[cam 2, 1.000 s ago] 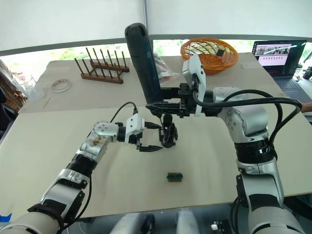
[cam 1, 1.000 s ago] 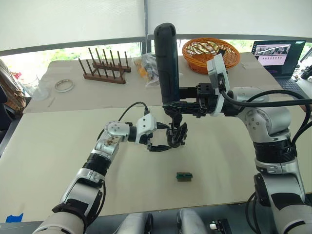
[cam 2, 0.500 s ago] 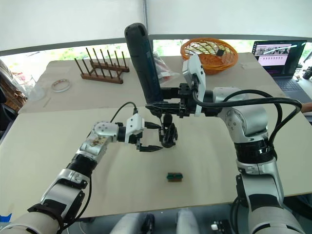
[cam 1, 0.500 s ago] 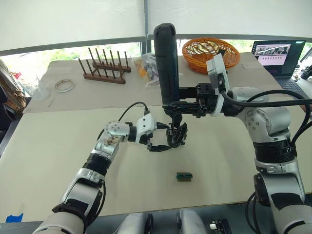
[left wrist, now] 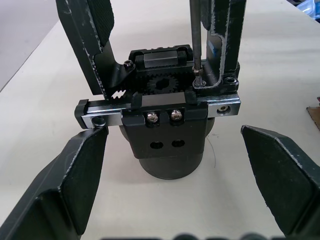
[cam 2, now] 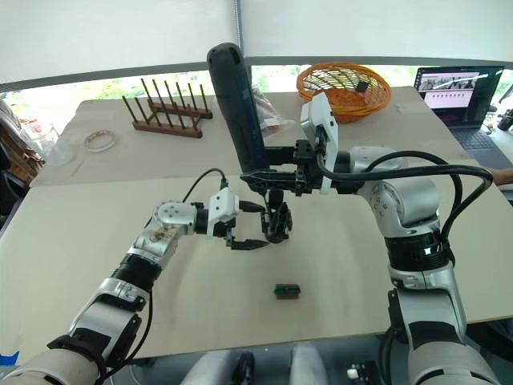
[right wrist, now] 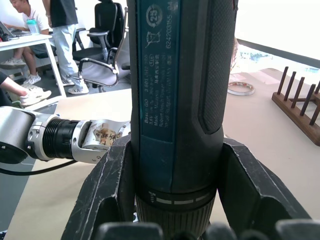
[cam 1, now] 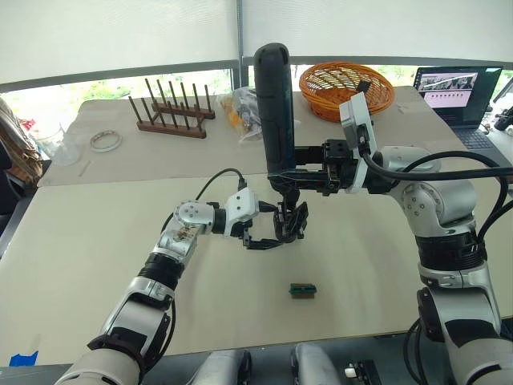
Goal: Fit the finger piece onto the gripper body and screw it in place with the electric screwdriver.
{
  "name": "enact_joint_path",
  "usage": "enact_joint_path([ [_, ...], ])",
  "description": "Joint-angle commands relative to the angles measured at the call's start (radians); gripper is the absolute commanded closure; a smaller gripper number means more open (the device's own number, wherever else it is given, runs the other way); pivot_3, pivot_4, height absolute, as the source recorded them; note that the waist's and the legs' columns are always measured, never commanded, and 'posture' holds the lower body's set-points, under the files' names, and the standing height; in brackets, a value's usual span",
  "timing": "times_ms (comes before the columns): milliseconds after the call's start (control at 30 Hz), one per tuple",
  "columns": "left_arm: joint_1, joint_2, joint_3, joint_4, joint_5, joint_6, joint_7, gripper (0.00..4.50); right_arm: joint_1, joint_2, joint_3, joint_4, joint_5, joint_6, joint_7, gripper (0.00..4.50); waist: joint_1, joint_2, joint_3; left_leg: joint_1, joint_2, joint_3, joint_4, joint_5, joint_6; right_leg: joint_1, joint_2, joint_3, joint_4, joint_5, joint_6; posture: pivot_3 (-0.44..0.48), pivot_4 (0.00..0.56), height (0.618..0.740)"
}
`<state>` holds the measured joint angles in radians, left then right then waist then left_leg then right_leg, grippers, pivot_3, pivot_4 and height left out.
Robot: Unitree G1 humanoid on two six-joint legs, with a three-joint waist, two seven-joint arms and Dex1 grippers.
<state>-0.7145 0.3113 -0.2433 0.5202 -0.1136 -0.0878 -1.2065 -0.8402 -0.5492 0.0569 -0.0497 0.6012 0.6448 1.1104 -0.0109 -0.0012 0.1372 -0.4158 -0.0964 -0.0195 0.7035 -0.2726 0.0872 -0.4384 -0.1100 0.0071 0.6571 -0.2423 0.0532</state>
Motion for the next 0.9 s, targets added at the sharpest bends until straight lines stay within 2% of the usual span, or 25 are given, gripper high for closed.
enact_joint_path([
  [33,-0.032,-0.01,-0.001,0.008,0.011,-0.025,0.01,0.0,-0.015,-0.006,-0.032,-0.034,0.006,-0.034,0.004,2.59,0.001,0.0,0.0,0.0,0.0,0.0,0.0,0.0,0.0,0.0,0.0,0.0,0.0,0.0,0.0,0.0,0.15,0.74],
  [733,-0.09,-0.145,0.01,0.257,0.054,-0.083,0.09,0.0,0.07,-0.011,-0.062,-0.09,0.004,-0.074,-0.04,2.59,0.006,0.0,0.0,0.0,0.0,0.0,0.001,0.0,0.0,0.001,0.0,-0.001,0.0,0.0,0.0,0.0,0.15,0.74],
  [833,-0.104,-0.155,0.022,0.295,0.048,-0.09,0.092,0.88,0.072,-0.01,-0.065,-0.09,0.003,-0.076,-0.05,2.59,0.006,0.0,0.0,0.0,0.0,0.0,0.001,0.0,0.0,0.001,0.0,-0.001,0.0,0.0,0.0,0.0,0.15,0.74],
  [900,-0.112,-0.159,0.026,0.315,0.048,-0.097,0.086,1.81,0.074,-0.011,-0.067,-0.09,0.004,-0.075,-0.056,2.59,0.007,0.0,0.0,0.0,0.0,0.0,0.001,0.0,0.0,0.001,0.0,-0.001,0.0,0.0,0.0,0.0,0.15,0.74],
])
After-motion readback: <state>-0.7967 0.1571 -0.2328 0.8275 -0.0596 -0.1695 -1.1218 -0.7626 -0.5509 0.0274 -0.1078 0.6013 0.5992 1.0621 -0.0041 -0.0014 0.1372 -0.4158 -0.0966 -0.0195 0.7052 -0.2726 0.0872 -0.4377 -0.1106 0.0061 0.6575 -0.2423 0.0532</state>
